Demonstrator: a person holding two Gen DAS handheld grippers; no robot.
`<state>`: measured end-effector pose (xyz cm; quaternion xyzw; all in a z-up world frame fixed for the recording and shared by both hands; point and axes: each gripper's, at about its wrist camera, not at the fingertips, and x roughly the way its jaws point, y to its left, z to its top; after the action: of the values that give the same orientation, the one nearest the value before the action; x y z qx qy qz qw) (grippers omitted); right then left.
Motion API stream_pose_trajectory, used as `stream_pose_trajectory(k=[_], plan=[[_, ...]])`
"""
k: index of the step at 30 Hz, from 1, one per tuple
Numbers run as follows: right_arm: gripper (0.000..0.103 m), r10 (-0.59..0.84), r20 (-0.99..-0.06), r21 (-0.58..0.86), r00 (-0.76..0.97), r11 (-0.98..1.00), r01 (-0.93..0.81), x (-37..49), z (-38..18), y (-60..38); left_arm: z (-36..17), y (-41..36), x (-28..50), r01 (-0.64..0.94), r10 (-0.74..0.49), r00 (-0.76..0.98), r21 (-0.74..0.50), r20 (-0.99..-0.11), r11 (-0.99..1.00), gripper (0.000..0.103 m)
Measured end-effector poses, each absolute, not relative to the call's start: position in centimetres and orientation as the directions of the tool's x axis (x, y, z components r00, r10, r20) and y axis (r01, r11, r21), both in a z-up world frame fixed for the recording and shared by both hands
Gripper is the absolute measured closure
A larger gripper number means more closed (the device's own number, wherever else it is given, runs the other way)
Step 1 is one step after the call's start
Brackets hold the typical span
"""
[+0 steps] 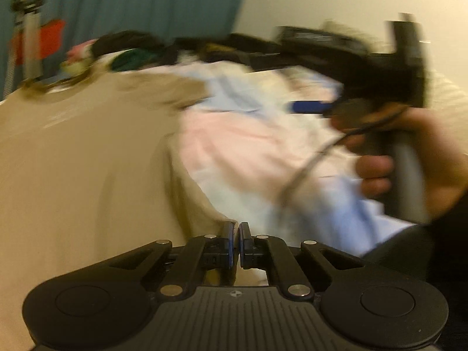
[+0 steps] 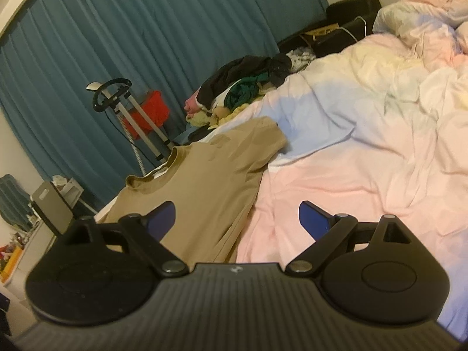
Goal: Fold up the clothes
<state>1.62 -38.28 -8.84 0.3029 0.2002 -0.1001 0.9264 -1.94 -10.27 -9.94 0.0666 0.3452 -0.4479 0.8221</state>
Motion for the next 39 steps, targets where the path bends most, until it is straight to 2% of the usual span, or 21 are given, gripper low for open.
stream_pose_trajectory(k=[3,10,11,13,14,15,16,18,22,26,30,36,39], plan=[[0.01,-0.078,-0.418,0.516,0.905,0.799,0.307,1.2,-8.4,-38.8,-10.3,-12.8,-3.0,0.831,-0.72,0.298,-0.201,-0.627,0.519,0.099],[0.01,-0.052,-0.379,0.519,0.924,0.815,0.259,0.3,-7.7,-40.1,-14.4,-17.1,-2.3,0.836,-0.681,0.227,-0.22,-0.696,0.503,0.099],[0.01,-0.056,-0.386,0.509,0.921,0.819,0.264,0.4,-7.8,-40.1,-14.6,-16.9,-2.1,0.831,-0.683,0.221,-0.232,-0.696,0.506,0.095],[0.01,-0.048,-0.392,0.501,0.919,0.827,0.257,0.7,-7.9,-39.8,-14.7,-16.1,-1.8,0.818,-0.686,0.228,-0.246,-0.691,0.52,0.077],[0.01,-0.043,-0.394,0.498,0.918,0.83,0.252,0.8,-7.9,-39.7,-14.4,-15.7,-1.5,0.812,-0.685,0.244,-0.241,-0.687,0.531,0.057],[0.01,-0.036,-0.393,0.498,0.919,0.832,0.245,0.9,-7.9,-39.6,-14.0,-15.3,-1.4,0.802,-0.681,0.277,-0.226,-0.678,0.552,0.044],[0.01,-0.032,-0.388,0.494,0.921,0.836,0.237,0.9,-7.9,-39.5,-13.7,-15.0,-1.2,0.792,-0.675,0.309,-0.212,-0.67,0.573,0.039],[0.01,-0.027,-0.376,0.484,0.926,0.847,0.221,0.9,-7.7,-39.1,-12.7,-13.9,-0.8,0.767,-0.667,0.364,-0.197,-0.65,0.61,0.018],[0.01,-0.027,-0.36,0.441,0.933,0.876,0.196,1.0,-7.4,-38.3,-10.3,-10.6,0.8,0.708,-0.635,0.477,-0.162,-0.608,0.687,0.014],[0.01,-0.025,-0.349,0.415,0.937,0.892,0.178,1.3,-7.3,-37.8,-7.5,-7.5,2.4,0.608,-0.56,0.61,-0.121,-0.561,0.785,0.006],[0.01,-0.007,-0.342,0.401,0.94,0.903,0.153,1.6,-7.4,-37.0,-4.3,-4.8,3.5,0.525,-0.509,0.695,-0.125,-0.508,0.842,0.002],[0.01,0.017,-0.303,0.437,0.953,0.891,0.123,2.1,-7.8,-36.3,-1.9,-2.3,5.0,0.44,-0.458,0.749,-0.157,-0.48,0.884,0.001],[0.01,-0.016,-0.306,0.452,0.952,0.877,0.16,3.4,-8.5,-36.1,-2.0,-1.4,5.1,0.405,-0.439,0.764,-0.179,-0.472,0.897,0.0]])
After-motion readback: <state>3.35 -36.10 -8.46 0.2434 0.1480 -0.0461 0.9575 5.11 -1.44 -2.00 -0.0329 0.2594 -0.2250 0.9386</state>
